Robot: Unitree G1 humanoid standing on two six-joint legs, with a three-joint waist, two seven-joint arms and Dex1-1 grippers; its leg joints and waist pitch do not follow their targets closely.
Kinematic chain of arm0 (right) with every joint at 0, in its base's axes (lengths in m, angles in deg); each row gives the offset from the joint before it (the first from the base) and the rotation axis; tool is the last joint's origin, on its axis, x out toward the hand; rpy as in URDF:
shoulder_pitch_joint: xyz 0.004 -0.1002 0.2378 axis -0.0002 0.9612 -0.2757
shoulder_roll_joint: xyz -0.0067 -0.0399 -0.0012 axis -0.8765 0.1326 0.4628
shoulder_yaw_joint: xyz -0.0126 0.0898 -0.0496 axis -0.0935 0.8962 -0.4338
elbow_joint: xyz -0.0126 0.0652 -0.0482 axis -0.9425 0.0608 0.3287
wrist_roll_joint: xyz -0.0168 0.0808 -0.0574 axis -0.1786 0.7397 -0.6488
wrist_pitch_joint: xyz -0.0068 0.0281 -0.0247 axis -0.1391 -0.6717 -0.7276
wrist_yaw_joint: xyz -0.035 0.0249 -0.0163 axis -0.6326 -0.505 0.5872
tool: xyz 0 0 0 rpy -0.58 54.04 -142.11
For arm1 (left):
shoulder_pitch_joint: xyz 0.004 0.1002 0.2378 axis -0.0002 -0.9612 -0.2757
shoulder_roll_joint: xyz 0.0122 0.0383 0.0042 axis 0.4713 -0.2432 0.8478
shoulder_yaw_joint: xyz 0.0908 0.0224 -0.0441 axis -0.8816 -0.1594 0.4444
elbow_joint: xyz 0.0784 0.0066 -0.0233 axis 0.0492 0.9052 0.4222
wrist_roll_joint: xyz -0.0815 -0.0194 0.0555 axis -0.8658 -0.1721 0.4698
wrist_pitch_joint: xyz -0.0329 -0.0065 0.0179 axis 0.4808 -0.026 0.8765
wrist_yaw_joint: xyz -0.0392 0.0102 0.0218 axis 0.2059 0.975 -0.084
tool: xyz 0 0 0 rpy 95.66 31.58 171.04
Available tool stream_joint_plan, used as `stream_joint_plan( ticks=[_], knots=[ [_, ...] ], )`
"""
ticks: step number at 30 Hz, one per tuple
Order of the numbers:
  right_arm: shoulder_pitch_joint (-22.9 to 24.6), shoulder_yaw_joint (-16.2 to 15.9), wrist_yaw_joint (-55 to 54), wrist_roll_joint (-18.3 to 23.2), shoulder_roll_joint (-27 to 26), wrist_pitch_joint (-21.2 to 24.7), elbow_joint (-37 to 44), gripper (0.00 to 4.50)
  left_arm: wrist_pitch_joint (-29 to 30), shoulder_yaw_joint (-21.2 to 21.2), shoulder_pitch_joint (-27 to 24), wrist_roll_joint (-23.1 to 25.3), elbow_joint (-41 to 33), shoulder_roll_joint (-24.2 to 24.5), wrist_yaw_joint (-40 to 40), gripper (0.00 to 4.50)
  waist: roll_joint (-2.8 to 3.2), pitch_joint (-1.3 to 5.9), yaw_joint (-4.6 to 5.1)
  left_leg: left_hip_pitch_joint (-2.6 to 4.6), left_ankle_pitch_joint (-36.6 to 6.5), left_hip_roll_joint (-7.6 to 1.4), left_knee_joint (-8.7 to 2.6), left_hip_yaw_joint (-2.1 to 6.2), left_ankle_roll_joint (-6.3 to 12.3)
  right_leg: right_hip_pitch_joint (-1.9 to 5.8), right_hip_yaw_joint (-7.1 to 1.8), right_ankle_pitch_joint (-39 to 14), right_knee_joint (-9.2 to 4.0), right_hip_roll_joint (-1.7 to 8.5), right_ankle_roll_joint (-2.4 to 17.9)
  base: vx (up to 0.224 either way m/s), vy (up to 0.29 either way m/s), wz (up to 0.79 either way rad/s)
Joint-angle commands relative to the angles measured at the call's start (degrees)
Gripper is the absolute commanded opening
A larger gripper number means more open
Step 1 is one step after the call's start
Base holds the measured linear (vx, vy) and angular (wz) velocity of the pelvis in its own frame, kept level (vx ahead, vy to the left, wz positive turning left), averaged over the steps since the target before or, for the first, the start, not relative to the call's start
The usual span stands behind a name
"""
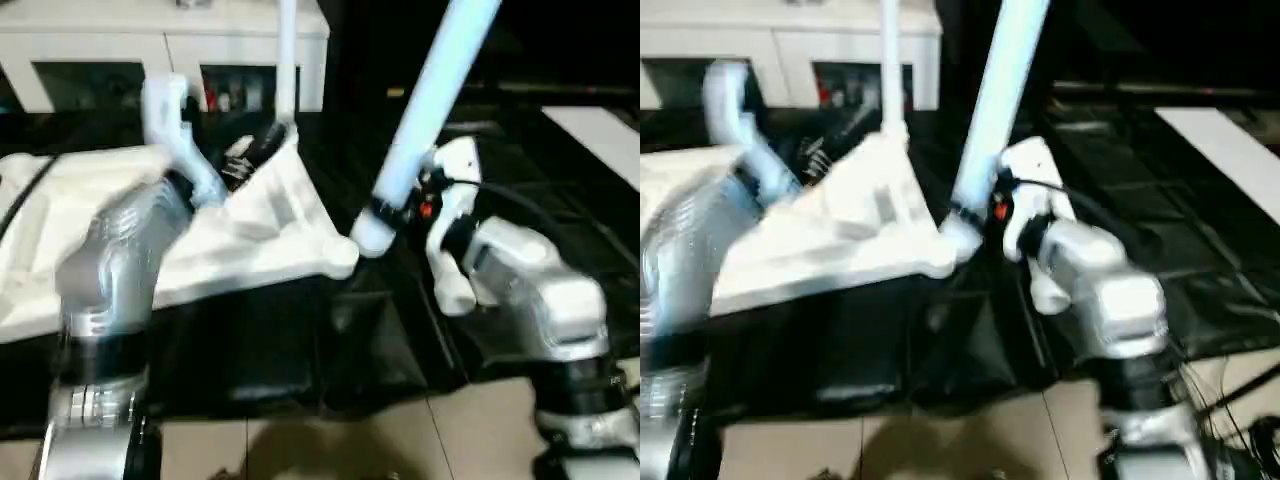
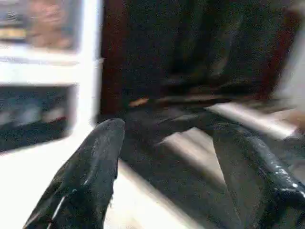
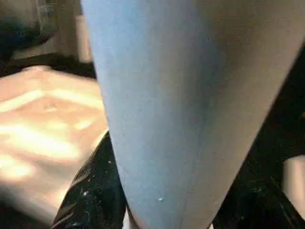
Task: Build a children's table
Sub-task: Insert table leg to table base
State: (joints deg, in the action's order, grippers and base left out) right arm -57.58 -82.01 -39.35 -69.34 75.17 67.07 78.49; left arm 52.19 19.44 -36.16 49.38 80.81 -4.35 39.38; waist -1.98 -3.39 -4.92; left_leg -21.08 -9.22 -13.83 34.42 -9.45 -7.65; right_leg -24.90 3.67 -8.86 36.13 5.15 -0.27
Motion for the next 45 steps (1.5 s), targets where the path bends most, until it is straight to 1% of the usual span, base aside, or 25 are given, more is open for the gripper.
stream_joint_plan(
  ticks=[1,16,17,18,19,20,21,22,24,25,27,28,31,33,35,36,37,38,39,40,41,42,43,44,45],
  knots=[
    [3.97,1.78,-4.51,0.32,-2.68,0.16,1.5,1.86,-2.4,-1.13,-6.91,4.02,-5.13,-3.63,6.26,3.38,1.01,4.56,0.27,0.18,-13.67,1.36,-3.79,-0.99,-1.42,3.86,-1.47,-13.23,-4.34,0.57,6.8,0.0,0.0,0.0],
    [11.06,0.68,-7.56,-2.57,-5.33,-5.22,-2.51,1.86,-12.46,-5.14,-14.53,13.1,-0.08,-8.2,15.67,3.38,0.48,4.14,2.31,0.23,-22.61,1.79,-4.12,-0.21,-0.74,2.61,-0.11,-26.52,-6.86,-0.54,-0.29,0.0,0.0,0.0],
    [11.08,-0.39,-7.12,-3.25,-4.92,-5.59,-2.84,1.86,-13.07,-5.02,-14.27,13.39,0.19,-8.2,16.3,3.38,-0.02,3.91,1.88,-3.0,-22.84,2.26,-5.75,2.24,0.41,5.41,2.25,-23.62,-4.96,0.71,1.15,0.0,0.0,0.0],
    [11.06,-1.27,-7.1,-3.88,-4.89,-6.1,-3.43,1.86,-12.78,-4.9,-14.03,13.46,0.29,-8.19,16.85,3.38,2.13,3.94,2.75,-2.52,-28.94,0.31,-7.32,4.95,0.81,5.6,3.48,-19.77,-4.89,-0.02,2.55,-0.005,-0.063,0.35],
    [11.05,-1.74,-7.34,-4.28,-5.16,-6.39,-3.93,1.86,-13.39,-5.09,-13.95,14.0,0.43,-7.97,17.18,3.38,3.25,3.78,4.27,-1.37,-33.1,-2.3,-8.62,8.97,2.39,5.14,3.97,-12.5,-2.52,-0.34,8.36,-0.005,-0.063,0.35],
    [11.19,-1.12,-7.68,-3.18,-6.64,-6.91,-4.46,1.86,-15.2,-5.15,-14.06,14.56,0.34,-8.03,17.42,3.38,3.67,4.05,5.43,2.55,-31.75,-6.56,-8.94,8.21,2.83,2.79,3.0,-9.76,-2.4,-0.8,10.83,0.068,-0.122,0.54],
    [11.2,-1.07,-7.7,-3.1,-6.73,-6.93,-4.48,1.86,-15.3,-5.15,-14.07,14.59,0.34,-8.05,17.43,3.38,2.72,3.6,6.18,2.39,-29.0,-8.31,-9.71,8.83,4.69,2.77,3.06,-7.2,-0.47,-0.39,13.51,0.074,-0.164,0.27],
    [11.03,-1.06,-8.71,-3.64,-6.9,-6.23,-4.74,1.86,-14.55,-4.76,-13.9,14.53,0.26,-8.31,17.91,3.38,2.99,3.09,5.12,1.41,-28.44,-8.28,-10.2,6.22,7.49,2.53,2.74,-5.33,2.06,-0.18,16.24,0.074,-0.164,0.27],
    [10.78,-1.52,-9.19,-4.46,-6.72,-5.92,-5.1,1.86,-14.74,-4.17,-13.6,13.4,0.06,-8.65,17.38,3.38,0.68,3.0,4.02,1.33,-29.71,-2.64,-5.68,0.76,7.66,2.21,0.6,-11.57,-1.71,0.4,18.38,0.036,-0.207,0.11],
    [10.57,-1.72,-9.27,-4.83,-6.61,-6.11,-5.39,1.86,-13.48,-3.89,-13.27,12.59,-0.13,-8.71,16.96,3.38,-2.3,3.71,1.78,0.65,-21.31,6.08,7.1,-2.71,7.3,1.64,0.26,-33.62,-7.92,1.53,11.35,0.028,-0.196,0.1],
    [10.4,-1.46,-9.07,-4.28,-6.91,-5.53,-5.47,1.86,-12.57,-3.87,-12.97,12.63,-0.17,-8.52,17.1,3.38,-1.56,4.17,-0.52,-1.99,-12.03,4.41,5.87,-0.6,7.0,4.36,-4.2,-44.44,-7.76,5.5,1.52,0.002,-0.145,0.01],
    [10.22,-1.43,-9.23,-4.2,-7.15,-4.79,-5.39,1.86,-12.33,-4.08,-12.6,12.57,0.28,-8.12,16.95,3.38,-1.31,3.93,-0.7,-2.03,-9.46,3.15,1.19,0.76,5.68,4.69,-3.82,-37.9,-6.6,4.58,-7.6,-0.005,-0.139,0.02],
    [9.92,-1.07,-8.94,-3.84,-7.68,-5.77,-5.74,1.86,-13.07,-4.13,-12.22,13.14,1.25,-7.79,17.26,3.38,0.49,4.77,-0.61,-1.04,-6.5,2.22,-1.0,2.19,6.85,4.87,-0.54,-18.29,-6.15,1.95,-7.17,-0.037,-0.127,-0.02],
    [9.69,-1.1,-8.72,-3.66,-7.67,-6.29,-5.93,1.86,-13.37,-4.13,-12.09,13.58,1.52,-7.64,17.4,3.38,0.5,4.15,-0.34,-0.42,-9.38,3.06,-1.04,1.35,6.62,4.69,0.54,-24.91,-8.29,1.13,-7.68,-0.025,-0.077,0.02],
    [9.5,-1.99,-8.19,-4.34,-7.1,-7.1,-5.97,1.86,-13.29,-4.18,-11.99,13.85,1.6,-7.51,17.4,3.38,1.26,3.48,-0.09,2.01,-16.48,2.27,-1.46,1.27,5.91,4.24,2.36,-34.33,-10.26,0.98,-8.26,-0.012,-0.03,0.02],
    [9.36,-2.73,-7.92,-4.88,-6.61,-7.53,-5.97,1.86,-13.13,-4.19,-11.94,14.0,1.6,-7.49,17.34,3.38,1.89,2.76,0.93,4.1,-24.45,0.41,-2.44,1.93,5.62,4.5,4.67,-37.84,-11.45,0.93,-6.93,0.0,0.0,0.0],
    [9.25,-3.39,-7.31,-4.86,-6.43,-7.46,-6.0,1.86,-13.02,-4.31,-11.9,14.17,1.52,-7.39,17.14,3.38,3.51,2.15,0.94,3.73,-37.63,-5.75,-6.99,4.82,5.9,7.68,5.09,-31.42,-5.78,1.05,-3.63,0.0,0.0,0.0],
    [9.24,-3.47,-7.24,-4.85,-6.41,-7.45,-6.01,1.86,-13.01,-4.32,-11.89,14.19,1.51,-7.38,17.12,3.38,4.0,2.26,-0.51,-2.45,-48.87,-1.81,-9.96,5.92,4.64,10.51,3.55,-16.59,3.52,0.11,2.67,-0.069,0.022,-0.05],
    [9.24,-3.47,-7.24,-4.85,-6.41,-7.45,-6.01,1.86,-13.01,-4.32,-11.89,14.19,1.51,-7.38,17.12,3.38,4.0,2.26,-0.51,-2.45,-48.87,-1.81,-9.96,5.92,4.64,10.51,3.55,-16.59,3.52,0.11,2.67,-0.033,-0.009,0.29],
    [9.18,-4.02,-6.82,-4.85,-6.5,-7.92,-6.02,1.86,-12.95,-4.4,-11.86,14.26,1.45,-7.3,16.96,3.38,-1.06,2.63,0.08,-0.09,-30.62,4.19,-1.2,5.03,7.6,9.73,-1.26,-47.92,-4.98,7.24,-0.11,-0.033,-0.009,0.29],
    [9.18,-4.02,-6.82,-4.85,-6.5,-7.92,-6.02,1.86,-12.95,-4.4,-11.86,14.26,1.45,-7.3,16.96,3.38,0.22,1.39,-0.62,2.15,-19.98,4.6,5.71,3.72,7.0,6.67,-0.62,-62.12,-11.33,11.83,0.29,0.077,-0.029,0.59],
    [9.14,-4.3,-6.22,-4.64,-6.79,-8.35,-6.02,1.86,-12.84,-4.54,-11.85,14.21,1.32,-7.13,16.95,3.38,-0.55,1.46,-0.51,-1.2,-10.61,3.23,7.81,3.67,8.06,9.33,-1.23,-62.15,-10.94,13.66,1.29,0.086,-0.001,0.48],
    [9.14,-4.07,-5.8,-4.09,-7.34,-8.49,-6.07,1.86,-12.8,-4.59,-11.87,14.1,1.16,-6.96,16.93,3.38,0.14,2.1,-0.92,-2.96,-9.53,2.55,6.85,4.02,7.86,11.46,-0.42,-56.94,-9.54,13.42,1.66,0.086,-0.001,0.48],
    [9.13,-4.01,-5.64,-3.96,-7.46,-8.49,-6.12,1.86,-12.77,-4.6,-11.89,14.12,1.11,-6.84,16.92,3.38,0.92,2.06,-1.05,1.36,-13.07,2.03,2.59,2.63,6.39,9.22,-1.27,-48.93,-8.85,8.05,5.13,0.055,0.009,0.37],
    [9.12,-3.84,-5.27,-3.63,-7.7,-8.36,-6.26,1.86,-12.69,-4.64,-11.94,14.18,0.98,-6.54,16.88,3.38,1.62,2.75,-1.54,1.64,-11.84,1.43,-1.81,2.35,7.02,10.16,0.37,-34.51,-6.86,3.7,7.75,0.06,0.007,0.32]
  ],
)
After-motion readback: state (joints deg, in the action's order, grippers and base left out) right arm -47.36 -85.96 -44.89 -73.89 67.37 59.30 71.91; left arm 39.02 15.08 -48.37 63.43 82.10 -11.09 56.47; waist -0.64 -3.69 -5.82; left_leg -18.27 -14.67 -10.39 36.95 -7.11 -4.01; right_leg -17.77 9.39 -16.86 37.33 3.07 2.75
